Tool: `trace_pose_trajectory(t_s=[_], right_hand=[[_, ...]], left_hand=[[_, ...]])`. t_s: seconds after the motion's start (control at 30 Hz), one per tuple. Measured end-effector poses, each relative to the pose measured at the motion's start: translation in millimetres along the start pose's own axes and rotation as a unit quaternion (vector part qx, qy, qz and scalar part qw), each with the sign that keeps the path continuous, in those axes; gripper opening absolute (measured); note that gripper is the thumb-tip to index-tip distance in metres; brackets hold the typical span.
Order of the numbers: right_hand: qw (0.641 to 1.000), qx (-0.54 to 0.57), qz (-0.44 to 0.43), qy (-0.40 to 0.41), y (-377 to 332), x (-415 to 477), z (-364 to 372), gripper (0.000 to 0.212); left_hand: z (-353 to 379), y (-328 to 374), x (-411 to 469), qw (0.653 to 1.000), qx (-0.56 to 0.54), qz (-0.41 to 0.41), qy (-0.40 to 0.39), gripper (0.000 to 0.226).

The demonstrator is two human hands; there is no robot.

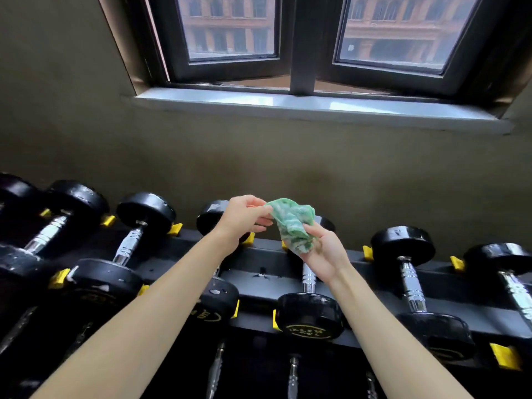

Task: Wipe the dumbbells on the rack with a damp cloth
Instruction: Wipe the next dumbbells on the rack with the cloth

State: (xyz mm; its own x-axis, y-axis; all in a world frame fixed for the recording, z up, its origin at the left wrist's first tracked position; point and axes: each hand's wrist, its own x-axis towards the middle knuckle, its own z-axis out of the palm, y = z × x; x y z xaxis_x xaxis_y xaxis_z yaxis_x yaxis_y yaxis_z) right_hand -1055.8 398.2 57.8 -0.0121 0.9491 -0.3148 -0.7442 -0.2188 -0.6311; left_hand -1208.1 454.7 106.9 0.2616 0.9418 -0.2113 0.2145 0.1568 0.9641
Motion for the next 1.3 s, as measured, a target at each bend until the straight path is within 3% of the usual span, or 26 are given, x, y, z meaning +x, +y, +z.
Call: trace_pose_trajectory(t_s=[0.13,0.2,0.3,0.5,0.57,0.63,0.73,0.83,0.9,1.0,1.13,1.2,1.3], right_hand=[[0.997,0.075,-0.007,0.008,33.5,-5.6,29.9,0.034],[0.995,0.097,-0.019,0.018,53.2,-7.3,48.3,0.048],[0.989,0.144,-0.042,0.006,78.6,-7.7,69.0,0.076],[0.983,0.152,-0.104,-0.007,111.9,-4.3,96.9,0.082],[0.988,0.103,-0.113,-0.010,115.2,-5.9,101.0,0.077],[0.993,0.052,-0.109,-0.009,117.1,-10.1,103.2,0.068],[0.996,-0.001,-0.088,-0.009,118.4,-18.3,106.0,0.048],[0.996,-0.060,-0.072,0.013,116.0,-24.0,110.3,0.040],[0.989,-0.124,-0.071,0.045,114.3,-22.1,112.8,0.045],[0.985,-0.148,-0.054,0.071,112.9,-20.4,108.3,0.080],[0.996,-0.091,-0.025,0.005,106.9,-35.9,95.3,0.035],[0.997,-0.068,-0.024,-0.012,104.6,-38.7,87.3,0.025],[0.995,-0.067,-0.045,0.053,106.1,-39.5,71.6,0.023]], left_hand=[[-41.0,-9.7,-9.0,0.990,-0.100,-0.092,-0.032,0.005],[-63.0,-16.8,-10.7,0.984,-0.117,-0.132,-0.034,0.009],[-92.7,-25.3,-14.0,0.982,-0.097,-0.160,-0.036,0.013],[-133.5,-40.4,-28.2,0.972,0.007,-0.211,-0.103,0.013],[-139.3,-42.8,-35.4,0.967,0.096,-0.182,-0.151,0.008],[-143.4,-45.0,-38.8,0.973,0.147,-0.093,-0.153,0.008],[-149.4,-41.4,-39.7,0.992,0.047,0.037,-0.113,0.035],[-150.6,-33.5,-45.9,0.980,0.005,0.036,-0.198,0.036],[-148.4,-34.4,-49.1,0.975,0.063,0.058,-0.204,0.030],[-143.2,-39.1,-52.0,0.981,0.046,0.064,-0.178,0.017],[-126.7,-34.5,-58.9,0.978,-0.021,0.009,-0.207,0.009],[-115.5,-33.0,-62.1,0.981,-0.007,-0.013,-0.192,0.014],[-102.8,-37.1,-63.2,0.991,0.024,-0.034,-0.130,0.031]])
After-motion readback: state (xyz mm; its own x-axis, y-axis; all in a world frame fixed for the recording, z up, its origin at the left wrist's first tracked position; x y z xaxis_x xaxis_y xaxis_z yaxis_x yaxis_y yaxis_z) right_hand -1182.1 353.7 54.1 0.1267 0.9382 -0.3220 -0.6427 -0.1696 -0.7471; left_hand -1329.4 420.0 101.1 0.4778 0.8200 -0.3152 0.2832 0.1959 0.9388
